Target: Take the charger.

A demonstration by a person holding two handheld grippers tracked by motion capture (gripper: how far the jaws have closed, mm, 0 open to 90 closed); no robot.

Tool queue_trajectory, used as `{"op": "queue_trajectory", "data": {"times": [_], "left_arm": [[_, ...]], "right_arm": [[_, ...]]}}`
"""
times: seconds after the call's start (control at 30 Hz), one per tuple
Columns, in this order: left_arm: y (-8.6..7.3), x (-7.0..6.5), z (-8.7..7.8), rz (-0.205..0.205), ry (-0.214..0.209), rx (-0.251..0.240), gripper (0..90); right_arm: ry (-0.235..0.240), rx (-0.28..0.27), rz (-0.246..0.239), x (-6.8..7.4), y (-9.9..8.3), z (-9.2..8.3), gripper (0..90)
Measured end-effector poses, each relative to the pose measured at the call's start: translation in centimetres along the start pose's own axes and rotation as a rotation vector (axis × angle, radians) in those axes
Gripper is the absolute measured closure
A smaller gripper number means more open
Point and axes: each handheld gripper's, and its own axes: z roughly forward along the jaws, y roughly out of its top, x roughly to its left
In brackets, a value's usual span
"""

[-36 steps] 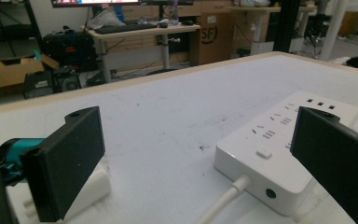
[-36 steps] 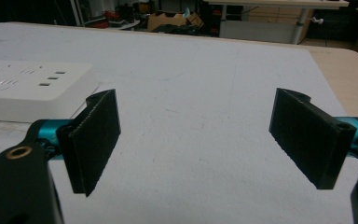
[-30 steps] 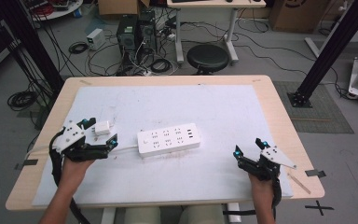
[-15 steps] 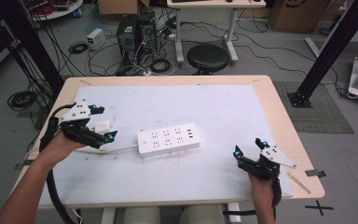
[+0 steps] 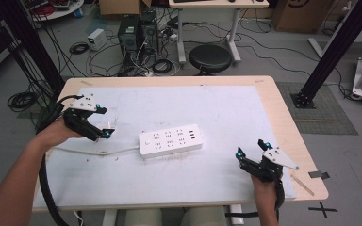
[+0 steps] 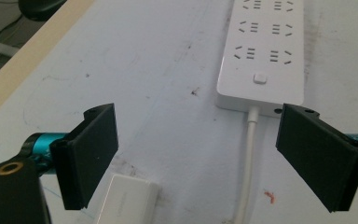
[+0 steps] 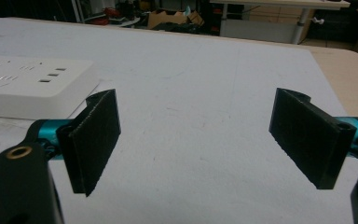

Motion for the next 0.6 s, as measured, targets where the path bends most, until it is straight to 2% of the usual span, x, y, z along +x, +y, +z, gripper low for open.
{"op": "queue_trajectory", "data": {"times": [0.13,0.23,0.27,0.33,0.37,0.6], "left_arm": [[-0.5,0.7,0.2,0.005,0.031,0.018,12.8],[-0.7,0.9,0.3,0.011,0.033,0.028,12.8],[-1.2,1.5,0.7,0.031,0.040,0.070,12.8],[-1.3,1.6,0.8,0.039,0.039,0.085,12.9],[-1.5,2.1,1.2,0.048,0.027,0.110,12.9],[-1.8,2.8,2.2,0.064,-0.011,0.155,14.6]], "right_arm": [[-0.002,0.009,0.006,0.1,0.0,0.0,16.8],[-0.003,0.007,0.001,0.1,0.0,0.0,16.8],[-0.004,0.007,0.001,0.1,0.0,0.0,16.8],[-0.005,0.007,-0.001,0.0,0.0,0.0,16.8],[-0.003,0.007,0.001,0.0,0.0,0.1,16.8],[-0.003,0.031,-0.007,0.1,0.1,0.3,16.8]]}}
